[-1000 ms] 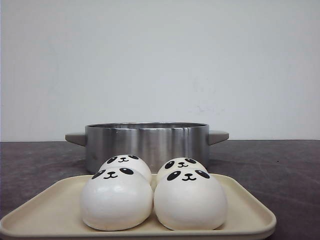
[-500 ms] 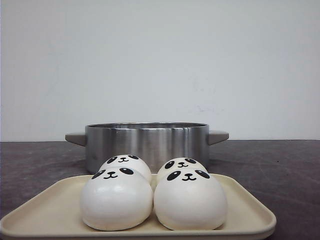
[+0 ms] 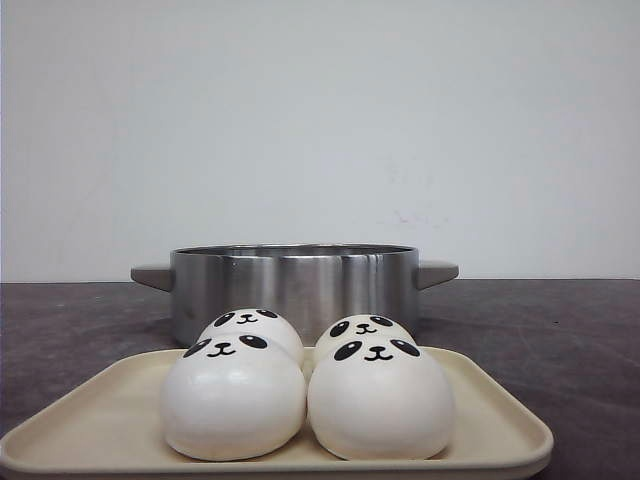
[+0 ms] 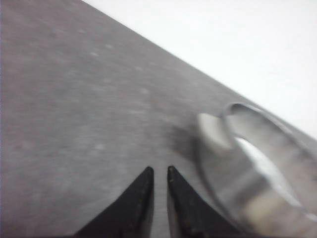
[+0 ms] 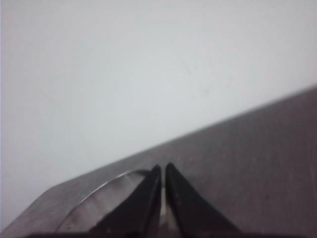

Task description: Steam buns

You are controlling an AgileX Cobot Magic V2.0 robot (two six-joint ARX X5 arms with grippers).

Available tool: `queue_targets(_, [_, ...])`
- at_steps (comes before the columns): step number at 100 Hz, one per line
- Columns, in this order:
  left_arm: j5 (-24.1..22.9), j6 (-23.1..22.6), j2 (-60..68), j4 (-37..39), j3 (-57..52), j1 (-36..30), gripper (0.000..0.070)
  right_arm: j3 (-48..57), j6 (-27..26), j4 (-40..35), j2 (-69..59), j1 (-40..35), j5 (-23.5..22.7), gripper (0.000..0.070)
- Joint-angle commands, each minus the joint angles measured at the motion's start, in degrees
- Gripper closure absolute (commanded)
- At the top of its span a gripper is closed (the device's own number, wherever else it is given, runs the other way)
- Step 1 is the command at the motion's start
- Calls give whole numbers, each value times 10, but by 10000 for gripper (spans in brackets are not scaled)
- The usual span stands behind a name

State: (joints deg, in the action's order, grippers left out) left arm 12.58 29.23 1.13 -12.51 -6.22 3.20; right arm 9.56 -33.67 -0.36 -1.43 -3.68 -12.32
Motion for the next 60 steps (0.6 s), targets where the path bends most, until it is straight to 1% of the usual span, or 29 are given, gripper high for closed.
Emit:
queue_targets(1, [9,-19,15,17,-56,0,696,71,54,-40,-19,1,-2,694])
queue_targets(10, [9,-81,74,11,-141,0,696,164,151,-94,-76,1,-2,694])
queue_targets(19, [8,-131,151,-4,-233,0,696,265,207,-149,-143,1,-2,694])
queue_targets(26, [9,-143,212,-12,-301,0,696,337,225,-188,-190,1,-5,694])
queue_targets(31, [13,-142,246,-18,-342,0,696,378,227,-204,-218,1,-19,694])
queue_targets(35, [27,-142,274,-22,-372,0,697,404,227,-208,-235,1,-38,693])
queue_targets(38, [49,-142,294,-23,-395,0,691,420,226,-208,-247,1,-56,692])
queue_targets(41, [69,-142,308,-25,-410,0,656,433,223,-207,-256,1,-74,689])
queue_targets(42, [83,-142,315,-26,-417,0,619,436,222,-207,-259,1,-80,684])
queue_targets(43, [89,-142,317,-27,-420,0,600,440,220,-207,-261,1,-86,675])
queue_targets(45, [109,-142,327,-31,-432,0,513,447,217,-207,-266,1,-97,643])
queue_targets(46, [113,-142,329,-32,-434,0,492,450,215,-207,-268,1,-104,617])
queue_targets(47, [125,-142,333,-33,-439,-1,427,454,212,-207,-271,1,-108,588])
queue_targets(49, [135,-142,338,-34,-445,-3,340,459,206,-207,-275,1,-119,512])
queue_targets(51, [142,-141,341,-33,-448,-6,256,464,198,-207,-280,1,-129,420])
queue_targets(52, [144,-141,341,-33,-449,-7,237,466,193,-207,-282,1,-134,371])
queue_targets(53, [146,-139,342,-32,-449,-9,186,468,189,-207,-284,1,-138,323])
queue_targets(55, [146,-136,342,-29,-449,-13,139,472,180,-207,-289,1,-147,235])
queue_targets(57, [146,-134,342,-30,-449,-17,115,475,170,-207,-294,1,-157,157])
queue_targets(60, [146,-134,342,-31,-449,-22,110,479,160,-208,-300,0,-167,123])
